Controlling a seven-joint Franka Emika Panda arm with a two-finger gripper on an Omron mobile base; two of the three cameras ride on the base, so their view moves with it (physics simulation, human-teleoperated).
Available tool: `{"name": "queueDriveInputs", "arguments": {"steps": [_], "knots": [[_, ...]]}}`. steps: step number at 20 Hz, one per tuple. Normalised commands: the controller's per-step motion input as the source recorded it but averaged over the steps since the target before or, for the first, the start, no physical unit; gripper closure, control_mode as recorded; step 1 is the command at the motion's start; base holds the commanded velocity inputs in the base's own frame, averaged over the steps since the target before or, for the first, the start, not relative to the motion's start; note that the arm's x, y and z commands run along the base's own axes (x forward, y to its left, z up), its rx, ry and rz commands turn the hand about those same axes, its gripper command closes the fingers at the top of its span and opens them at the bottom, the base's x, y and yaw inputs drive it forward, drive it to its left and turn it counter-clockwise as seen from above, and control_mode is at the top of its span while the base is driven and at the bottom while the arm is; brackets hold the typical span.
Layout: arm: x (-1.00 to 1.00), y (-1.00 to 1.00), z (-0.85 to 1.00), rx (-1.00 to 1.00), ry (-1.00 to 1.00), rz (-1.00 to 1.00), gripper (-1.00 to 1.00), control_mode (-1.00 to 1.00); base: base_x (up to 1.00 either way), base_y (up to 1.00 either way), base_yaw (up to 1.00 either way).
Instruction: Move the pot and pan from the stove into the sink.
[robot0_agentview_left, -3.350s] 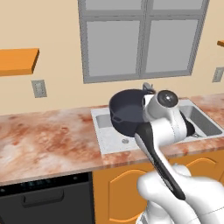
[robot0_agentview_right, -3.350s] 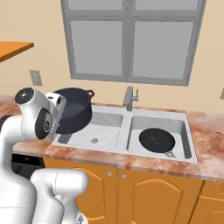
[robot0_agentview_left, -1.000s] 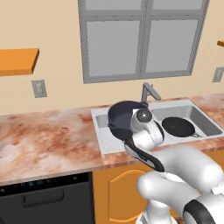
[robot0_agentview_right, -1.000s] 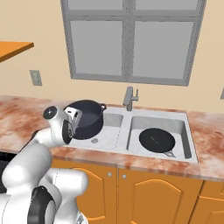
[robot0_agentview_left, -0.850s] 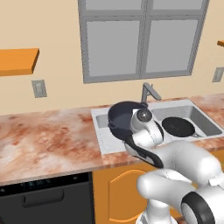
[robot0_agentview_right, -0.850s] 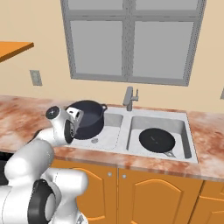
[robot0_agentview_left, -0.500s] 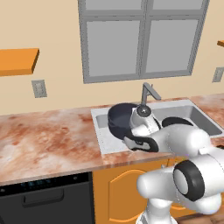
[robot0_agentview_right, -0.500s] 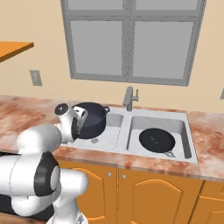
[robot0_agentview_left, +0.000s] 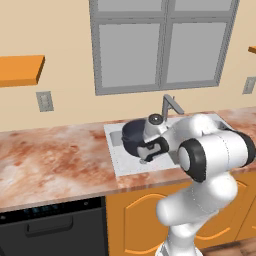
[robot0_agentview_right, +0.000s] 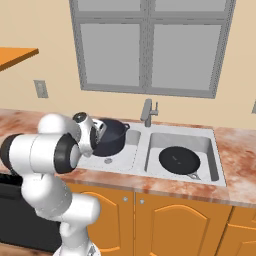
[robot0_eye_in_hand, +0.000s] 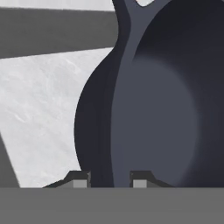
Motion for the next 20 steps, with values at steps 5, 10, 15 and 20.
{"name": "queueDriveInputs", "arguments": {"steps": [5, 10, 15, 20], "knots": [[0.3, 0.0, -0.19, 0.0, 0.02, -0.02, 1.0, -1.0, 0.0, 0.0, 0.0], [0.02, 0.0, -0.03, 0.0, 0.0, 0.0, 1.0, -1.0, 0.0, 0.0, 0.0], [0.13, 0.0, -0.34, -0.02, 0.0, 0.0, 1.0, -1.0, 0.0, 0.0, 0.0], [0.28, 0.0, -0.24, 0.0, 0.0, 0.0, 1.0, -1.0, 0.0, 0.0, 0.0]]}}
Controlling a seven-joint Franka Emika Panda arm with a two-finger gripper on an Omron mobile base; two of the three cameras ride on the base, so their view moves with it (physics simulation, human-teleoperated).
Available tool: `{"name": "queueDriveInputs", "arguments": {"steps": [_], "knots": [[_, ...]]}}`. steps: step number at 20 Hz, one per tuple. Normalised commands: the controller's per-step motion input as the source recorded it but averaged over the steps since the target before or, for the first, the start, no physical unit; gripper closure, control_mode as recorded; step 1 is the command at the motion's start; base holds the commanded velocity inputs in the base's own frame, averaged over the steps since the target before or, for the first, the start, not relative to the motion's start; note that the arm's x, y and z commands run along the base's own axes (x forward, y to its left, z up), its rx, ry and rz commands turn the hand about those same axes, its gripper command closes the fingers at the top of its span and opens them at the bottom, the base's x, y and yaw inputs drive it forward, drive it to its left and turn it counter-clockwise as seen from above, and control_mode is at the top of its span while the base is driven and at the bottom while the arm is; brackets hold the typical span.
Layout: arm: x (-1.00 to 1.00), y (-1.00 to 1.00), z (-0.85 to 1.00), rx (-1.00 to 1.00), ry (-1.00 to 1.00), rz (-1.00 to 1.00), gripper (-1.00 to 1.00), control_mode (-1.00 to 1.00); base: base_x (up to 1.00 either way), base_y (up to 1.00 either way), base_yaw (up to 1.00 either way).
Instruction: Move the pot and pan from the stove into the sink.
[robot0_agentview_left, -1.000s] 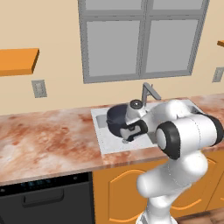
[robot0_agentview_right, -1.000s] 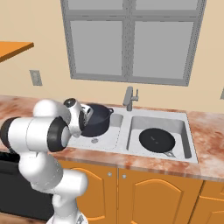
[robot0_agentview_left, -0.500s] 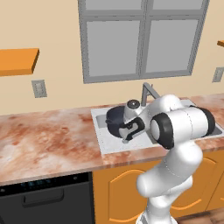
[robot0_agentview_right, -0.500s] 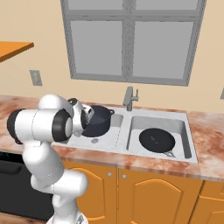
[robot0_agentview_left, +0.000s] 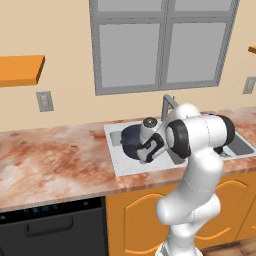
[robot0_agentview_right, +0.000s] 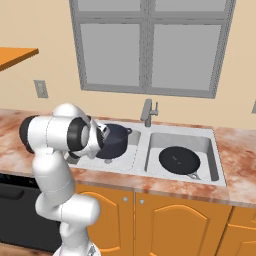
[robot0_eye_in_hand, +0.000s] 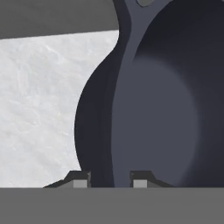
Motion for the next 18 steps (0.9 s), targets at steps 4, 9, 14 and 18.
{"name": "queueDriveInputs", "arguments": {"steps": [4, 9, 14, 18], "knots": [[0.3, 0.0, -0.29, 0.0, 0.0, 0.0, 1.0, -1.0, 0.0, 0.0, 0.0], [0.17, 0.0, -0.34, 0.0, 0.0, 0.0, 1.0, -1.0, 0.0, 0.0, 0.0], [0.04, 0.0, -0.17, 0.0, -0.02, 0.0, 1.0, -1.0, 0.0, 0.0, 0.0], [0.0, 0.0, 0.0, 0.0, 0.0, 0.0, -1.0, -1.0, 0.0, 0.0, 0.0]]}}
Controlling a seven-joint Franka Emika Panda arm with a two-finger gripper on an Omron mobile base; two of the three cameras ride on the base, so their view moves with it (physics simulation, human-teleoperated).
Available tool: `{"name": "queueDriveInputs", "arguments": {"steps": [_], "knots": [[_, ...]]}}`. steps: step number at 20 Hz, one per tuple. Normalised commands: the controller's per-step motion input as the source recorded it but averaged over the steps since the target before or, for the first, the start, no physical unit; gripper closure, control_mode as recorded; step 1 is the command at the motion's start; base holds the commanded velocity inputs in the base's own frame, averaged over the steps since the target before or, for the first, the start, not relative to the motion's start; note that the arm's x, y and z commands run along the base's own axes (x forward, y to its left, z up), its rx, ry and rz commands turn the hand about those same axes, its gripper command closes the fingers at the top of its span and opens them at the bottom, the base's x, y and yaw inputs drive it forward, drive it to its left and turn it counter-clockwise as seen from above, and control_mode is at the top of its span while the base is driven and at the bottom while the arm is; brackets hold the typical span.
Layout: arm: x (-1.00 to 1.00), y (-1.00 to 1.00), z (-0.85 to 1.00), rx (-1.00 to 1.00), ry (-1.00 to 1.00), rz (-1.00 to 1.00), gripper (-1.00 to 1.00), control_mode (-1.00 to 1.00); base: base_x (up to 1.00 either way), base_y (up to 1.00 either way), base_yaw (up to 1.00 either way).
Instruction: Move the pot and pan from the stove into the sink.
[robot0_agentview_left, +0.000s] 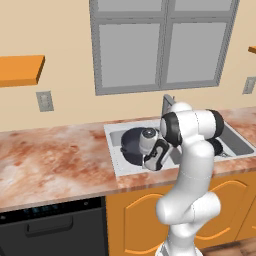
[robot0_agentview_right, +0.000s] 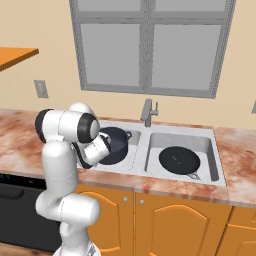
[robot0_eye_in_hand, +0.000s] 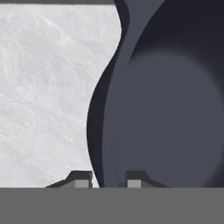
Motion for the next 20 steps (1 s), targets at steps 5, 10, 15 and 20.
{"name": "queueDriveInputs", "arguments": {"steps": [5, 10, 15, 20], "knots": [[0.0, 0.0, 0.47, 0.0, -0.01, -0.06, -1.0, -1.0, 0.0, 0.0, 0.0], [0.0, 0.0, 0.93, 0.0, -0.09, -0.06, -1.0, -1.0, 0.0, 0.0, 0.0], [-0.08, 0.0, 1.0, 0.0, -0.07, -0.04, -1.0, -1.0, 0.0, 0.0, 0.0], [-0.4, -0.04, 0.98, 0.0, -0.02, -0.07, -1.0, -1.0, 0.0, 0.0, 0.0]]}}
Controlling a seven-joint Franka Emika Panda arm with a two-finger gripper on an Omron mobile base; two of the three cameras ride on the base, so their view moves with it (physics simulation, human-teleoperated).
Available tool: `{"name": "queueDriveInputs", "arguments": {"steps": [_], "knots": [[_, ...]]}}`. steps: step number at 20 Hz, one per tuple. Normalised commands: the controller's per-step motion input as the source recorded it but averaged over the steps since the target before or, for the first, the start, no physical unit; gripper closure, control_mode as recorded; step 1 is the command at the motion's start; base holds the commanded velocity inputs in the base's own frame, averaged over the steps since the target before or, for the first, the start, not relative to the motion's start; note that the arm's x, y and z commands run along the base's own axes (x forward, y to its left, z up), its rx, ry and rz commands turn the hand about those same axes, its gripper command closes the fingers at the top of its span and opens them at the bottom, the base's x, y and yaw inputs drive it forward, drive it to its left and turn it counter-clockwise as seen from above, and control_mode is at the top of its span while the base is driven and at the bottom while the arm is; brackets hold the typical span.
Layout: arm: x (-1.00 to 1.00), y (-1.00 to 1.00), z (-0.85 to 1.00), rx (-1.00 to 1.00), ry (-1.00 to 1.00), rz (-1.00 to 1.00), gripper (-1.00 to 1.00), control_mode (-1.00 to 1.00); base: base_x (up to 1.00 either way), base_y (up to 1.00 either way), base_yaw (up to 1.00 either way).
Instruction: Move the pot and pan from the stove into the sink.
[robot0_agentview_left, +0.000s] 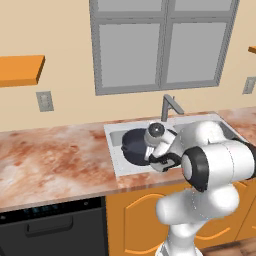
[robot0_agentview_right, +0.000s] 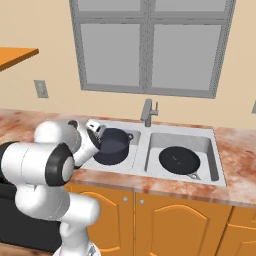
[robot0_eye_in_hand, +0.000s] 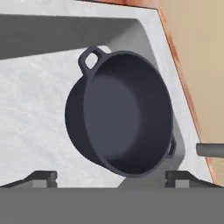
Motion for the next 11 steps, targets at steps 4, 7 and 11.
{"name": "queueDriveInputs", "arguments": {"steps": [4, 7, 11], "knots": [[-0.61, -0.1, 0.94, 0.0, 0.0, -0.12, -1.0, -1.0, 0.0, 0.0, 0.0], [-0.71, -0.03, 0.99, 0.0, -0.07, -0.1, -1.0, -1.0, 0.0, 0.0, 0.0], [-0.83, 0.0, 0.89, 0.0, -0.22, -0.06, -1.0, -1.0, 0.0, 0.0, 0.0]]}}
